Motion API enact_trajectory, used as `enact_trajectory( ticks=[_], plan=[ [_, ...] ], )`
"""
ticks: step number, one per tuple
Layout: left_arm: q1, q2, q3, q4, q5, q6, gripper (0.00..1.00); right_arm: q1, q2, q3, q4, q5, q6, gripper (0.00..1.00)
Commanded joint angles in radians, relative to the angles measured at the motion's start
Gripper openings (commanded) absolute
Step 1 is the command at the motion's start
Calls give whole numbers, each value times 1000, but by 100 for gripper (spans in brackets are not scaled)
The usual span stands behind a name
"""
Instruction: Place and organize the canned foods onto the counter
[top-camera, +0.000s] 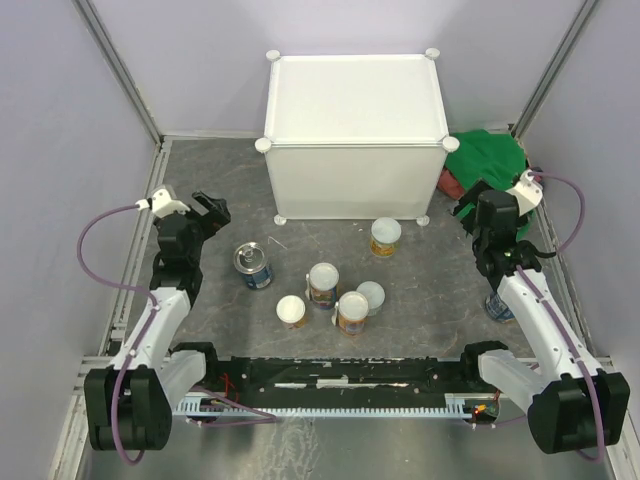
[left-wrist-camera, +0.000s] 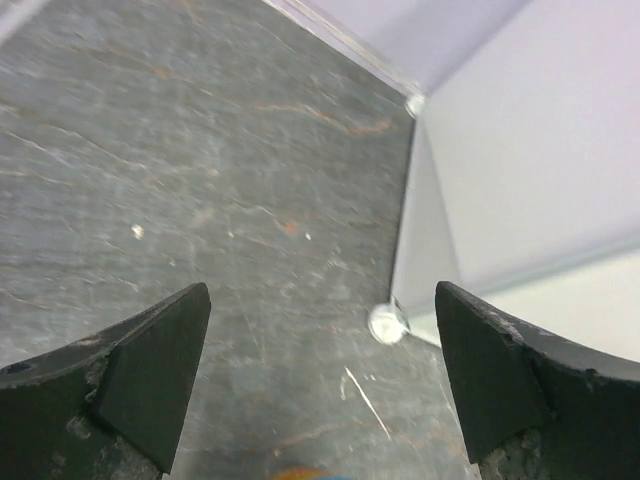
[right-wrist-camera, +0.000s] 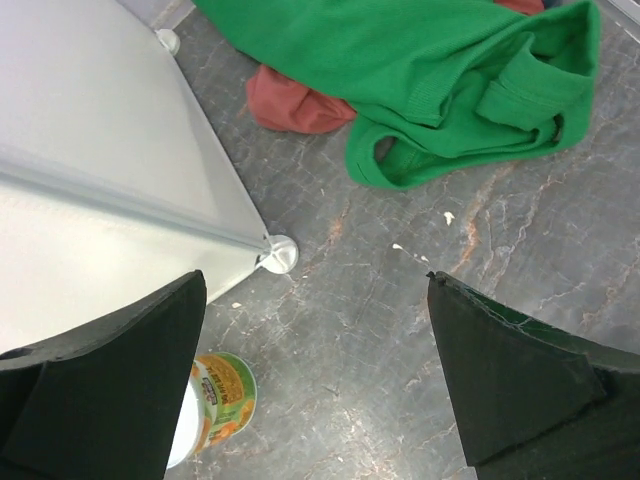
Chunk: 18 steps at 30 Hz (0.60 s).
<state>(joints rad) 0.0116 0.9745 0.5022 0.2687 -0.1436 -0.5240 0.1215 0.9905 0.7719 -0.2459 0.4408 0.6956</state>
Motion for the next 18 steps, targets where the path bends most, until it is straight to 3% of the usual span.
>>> enact_trajectory(
  ticks=[1, 6, 13, 18],
  plan=[
    [-9, -82, 37, -113, 179, -70, 99, 10, -24, 23, -50, 35, 19, 99],
    [-81, -118, 64, -289, 163, -16, 99, 85, -31, 37, -32, 73, -37, 99],
    [-328, -77, 111, -420, -69, 35, 99, 255, 42, 103, -64, 221, -81, 99],
    [-405, -85, 101, -489, -177, 24, 100, 327, 44, 124, -101, 275, -101, 99]
  ],
)
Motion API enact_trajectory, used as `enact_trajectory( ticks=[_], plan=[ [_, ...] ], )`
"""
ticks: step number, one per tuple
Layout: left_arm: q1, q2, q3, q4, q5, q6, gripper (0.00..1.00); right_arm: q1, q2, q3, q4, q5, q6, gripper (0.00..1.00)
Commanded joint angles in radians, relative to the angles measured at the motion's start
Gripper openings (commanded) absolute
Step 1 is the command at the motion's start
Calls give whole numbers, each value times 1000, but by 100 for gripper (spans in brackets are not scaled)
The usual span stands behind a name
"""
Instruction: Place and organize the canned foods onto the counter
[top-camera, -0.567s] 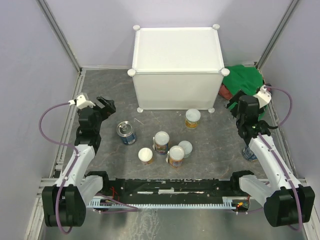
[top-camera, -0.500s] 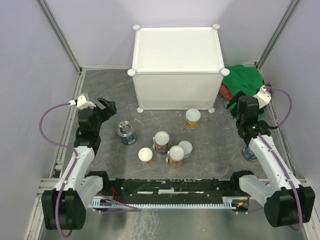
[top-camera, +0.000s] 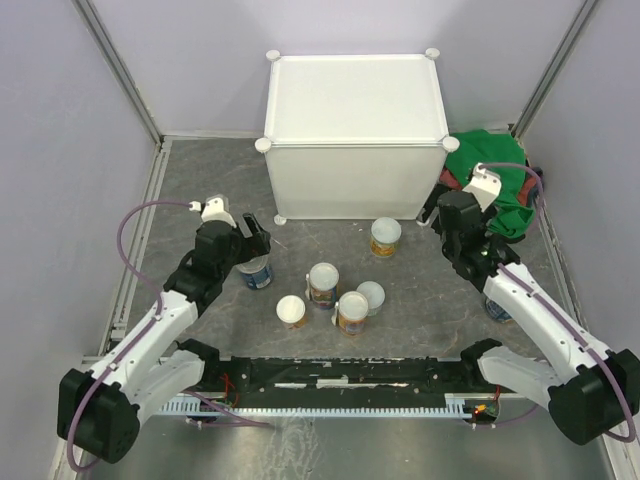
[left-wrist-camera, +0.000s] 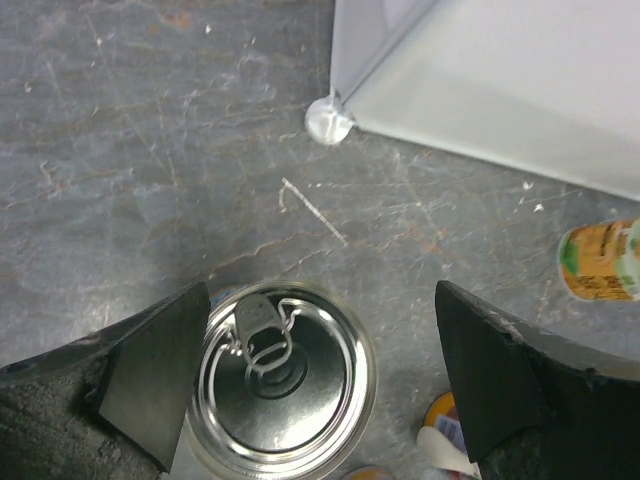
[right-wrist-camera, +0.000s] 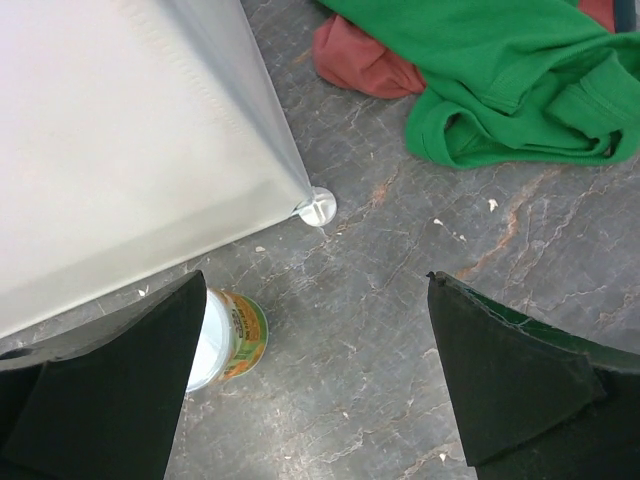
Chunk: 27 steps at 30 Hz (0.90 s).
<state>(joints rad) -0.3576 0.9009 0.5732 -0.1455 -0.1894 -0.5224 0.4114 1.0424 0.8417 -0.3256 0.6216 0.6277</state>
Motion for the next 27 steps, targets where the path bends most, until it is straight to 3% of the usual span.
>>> enact_trajectory(
  ticks=[1, 17, 27],
  plan=[
    [-43, -17, 25, -84, -143, 16, 100, 47, -11, 53, -26, 98, -35, 99],
    [-99, -73, -60, -148, -338, -93, 99, 181, -45, 101, -101, 133, -69, 99],
    [-112, -151, -196, -1, -301, -125, 99, 234, -19, 116, -98, 173, -86, 99]
  ],
)
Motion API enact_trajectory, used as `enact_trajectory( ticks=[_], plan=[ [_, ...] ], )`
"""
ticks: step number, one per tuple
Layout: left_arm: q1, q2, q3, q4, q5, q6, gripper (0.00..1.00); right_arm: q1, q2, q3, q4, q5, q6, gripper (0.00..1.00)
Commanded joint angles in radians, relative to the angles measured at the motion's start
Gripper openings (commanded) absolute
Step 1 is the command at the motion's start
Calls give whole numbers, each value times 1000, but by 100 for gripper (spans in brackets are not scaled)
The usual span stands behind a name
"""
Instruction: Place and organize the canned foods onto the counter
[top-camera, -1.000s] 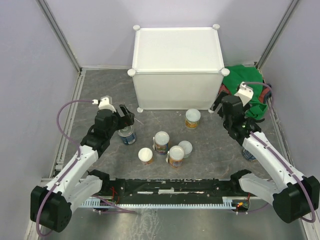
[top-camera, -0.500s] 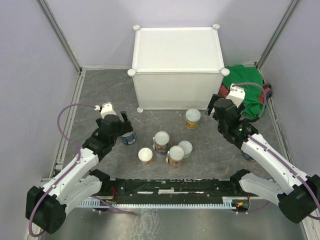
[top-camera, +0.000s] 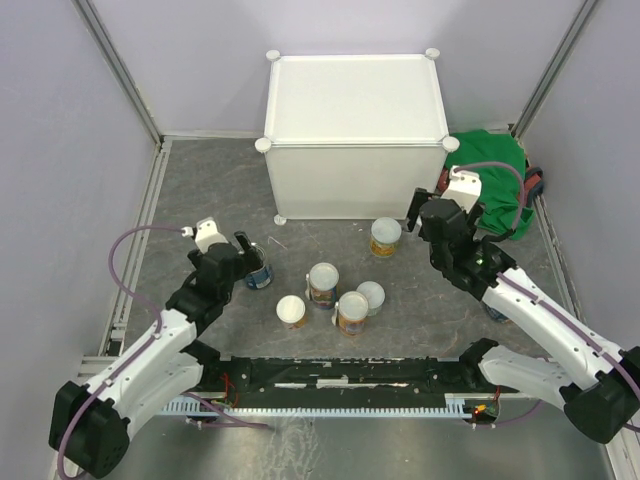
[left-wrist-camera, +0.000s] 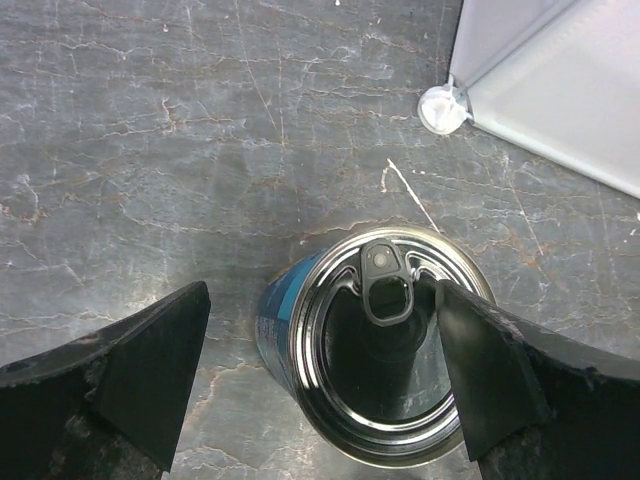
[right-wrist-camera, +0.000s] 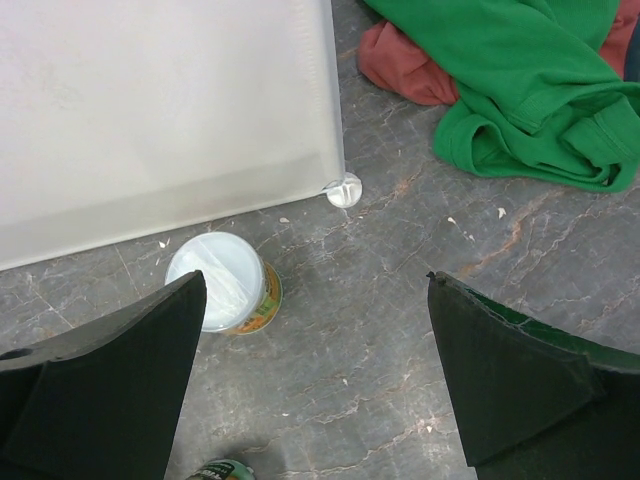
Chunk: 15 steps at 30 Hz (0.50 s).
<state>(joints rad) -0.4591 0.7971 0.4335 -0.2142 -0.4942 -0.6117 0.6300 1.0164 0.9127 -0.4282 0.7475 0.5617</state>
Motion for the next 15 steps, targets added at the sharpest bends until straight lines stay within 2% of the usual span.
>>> enact_trajectory(
  ticks=[1, 8, 15],
  plan=[
    [-13, -73, -73, 87, 14, -39, 99, 17, 11, 45, 5, 49, -20, 99],
    [-19, -256, -149, 138, 39, -12, 99, 21, 18, 44, 15, 57, -26, 99],
    [-26, -307, -197, 190, 99, 21, 99, 24, 15, 50, 14, 55, -26, 99]
  ],
)
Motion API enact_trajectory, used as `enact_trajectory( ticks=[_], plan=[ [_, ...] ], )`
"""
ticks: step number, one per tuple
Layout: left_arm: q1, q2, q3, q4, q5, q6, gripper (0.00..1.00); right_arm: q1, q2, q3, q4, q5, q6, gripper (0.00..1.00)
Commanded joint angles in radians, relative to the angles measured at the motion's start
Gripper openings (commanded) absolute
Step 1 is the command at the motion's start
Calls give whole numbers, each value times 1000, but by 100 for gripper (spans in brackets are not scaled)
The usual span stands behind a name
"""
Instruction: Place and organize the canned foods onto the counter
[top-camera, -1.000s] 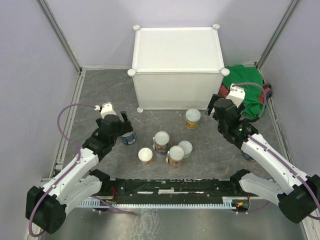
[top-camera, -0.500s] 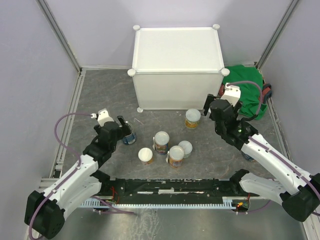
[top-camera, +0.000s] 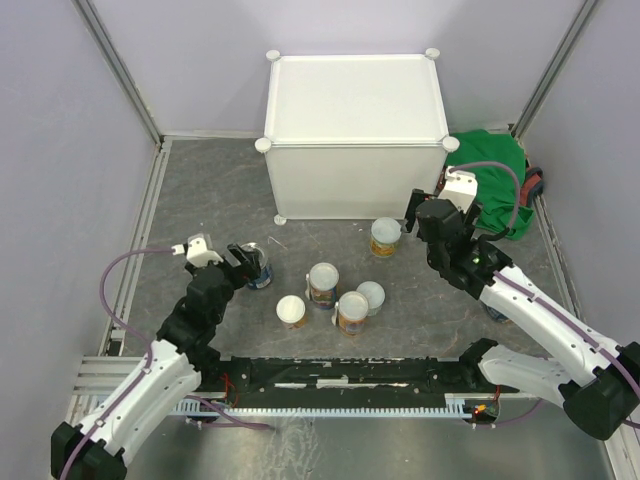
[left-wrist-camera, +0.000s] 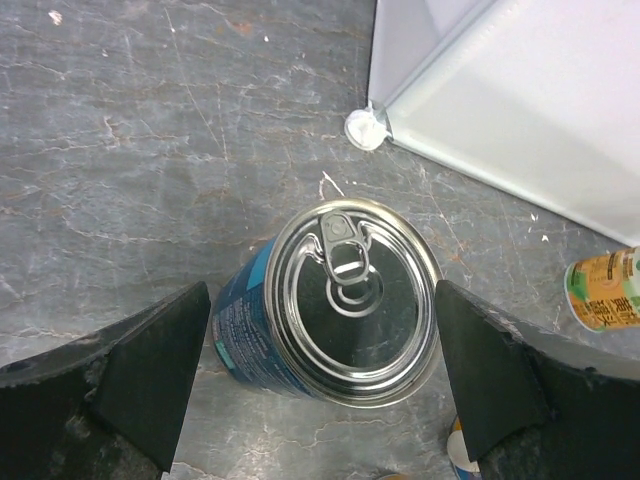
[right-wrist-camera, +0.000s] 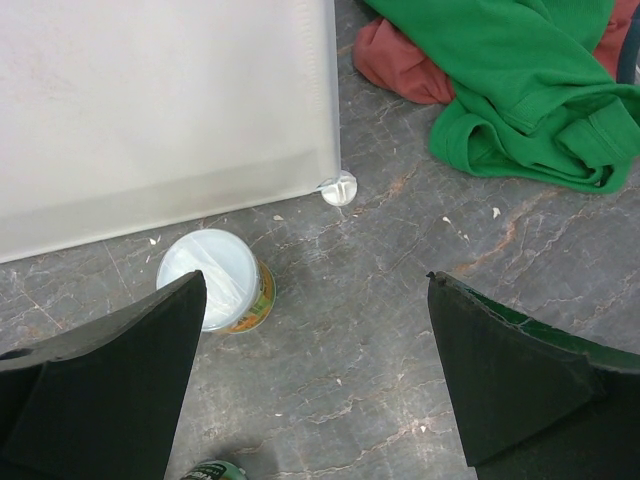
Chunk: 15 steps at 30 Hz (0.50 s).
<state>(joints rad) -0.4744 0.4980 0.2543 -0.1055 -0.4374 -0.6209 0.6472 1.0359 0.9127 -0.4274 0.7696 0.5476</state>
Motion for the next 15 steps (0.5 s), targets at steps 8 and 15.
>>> enact_trajectory(
  ticks=[8, 15],
  plan=[
    [-42, 53, -23, 107, 20, 63, 99, 8, -23, 54, -4, 38, -19, 99],
    [-116, 143, -5, 147, -30, 101, 99, 8, -28, 64, -10, 39, -31, 99]
  ],
)
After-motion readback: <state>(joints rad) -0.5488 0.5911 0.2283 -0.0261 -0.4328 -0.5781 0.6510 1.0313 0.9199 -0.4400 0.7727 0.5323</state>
